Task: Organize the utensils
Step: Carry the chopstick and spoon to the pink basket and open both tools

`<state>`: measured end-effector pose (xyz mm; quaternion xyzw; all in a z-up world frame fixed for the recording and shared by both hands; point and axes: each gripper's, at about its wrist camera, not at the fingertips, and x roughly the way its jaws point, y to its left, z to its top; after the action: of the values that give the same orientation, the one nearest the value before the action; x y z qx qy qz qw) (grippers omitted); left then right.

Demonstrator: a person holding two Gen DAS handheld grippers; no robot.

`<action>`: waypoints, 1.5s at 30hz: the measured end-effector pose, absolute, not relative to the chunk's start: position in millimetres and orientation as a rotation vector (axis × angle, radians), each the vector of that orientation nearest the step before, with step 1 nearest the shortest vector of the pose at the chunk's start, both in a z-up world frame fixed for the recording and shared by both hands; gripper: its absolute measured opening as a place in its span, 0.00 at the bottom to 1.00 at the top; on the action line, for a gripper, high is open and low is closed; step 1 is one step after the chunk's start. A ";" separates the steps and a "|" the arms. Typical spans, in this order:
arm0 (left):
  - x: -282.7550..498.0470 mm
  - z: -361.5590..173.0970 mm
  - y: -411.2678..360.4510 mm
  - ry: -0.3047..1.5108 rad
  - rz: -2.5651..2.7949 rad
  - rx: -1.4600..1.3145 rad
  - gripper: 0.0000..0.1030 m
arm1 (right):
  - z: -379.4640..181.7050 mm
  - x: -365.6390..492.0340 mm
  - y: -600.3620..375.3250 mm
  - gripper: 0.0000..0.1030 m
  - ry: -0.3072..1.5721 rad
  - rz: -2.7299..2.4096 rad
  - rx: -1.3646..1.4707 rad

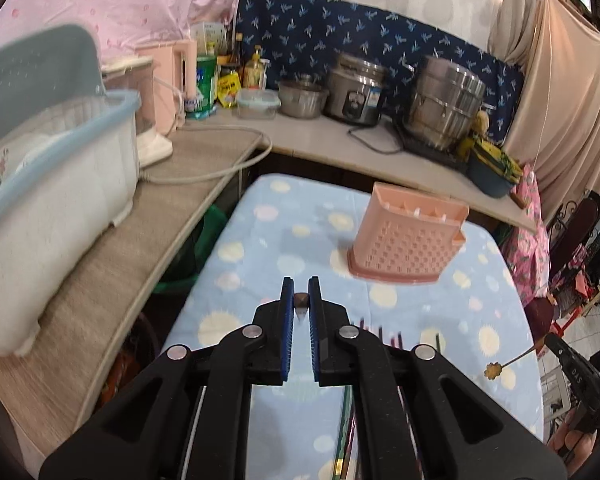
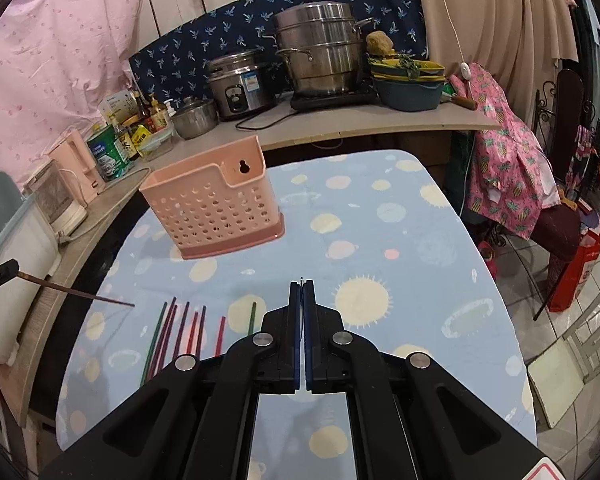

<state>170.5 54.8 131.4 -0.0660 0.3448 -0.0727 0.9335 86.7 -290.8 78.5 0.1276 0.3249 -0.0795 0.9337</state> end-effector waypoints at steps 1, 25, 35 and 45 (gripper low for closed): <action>174.5 137.9 54.7 0.694 -0.150 -0.137 0.07 | 83.5 91.2 -290.8 0.02 0.655 -0.153 0.267; 286.4 267.5 -33.6 0.356 -0.244 -0.205 0.07 | 146.4 262.6 -303.7 0.02 0.528 -0.091 0.339; 324.5 209.2 -57.4 0.473 -0.239 -0.156 0.07 | 101.4 304.1 -301.5 0.02 0.627 -0.094 0.322; 325.8 178.4 -54.8 0.559 -0.234 -0.142 0.38 | 99.0 283.5 -299.0 0.27 0.613 -0.109 0.331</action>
<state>325.8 -54.8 178.4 -0.0698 0.2751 -0.1153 0.9519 283.5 -299.0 99.0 0.1620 0.3003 -0.0532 0.9385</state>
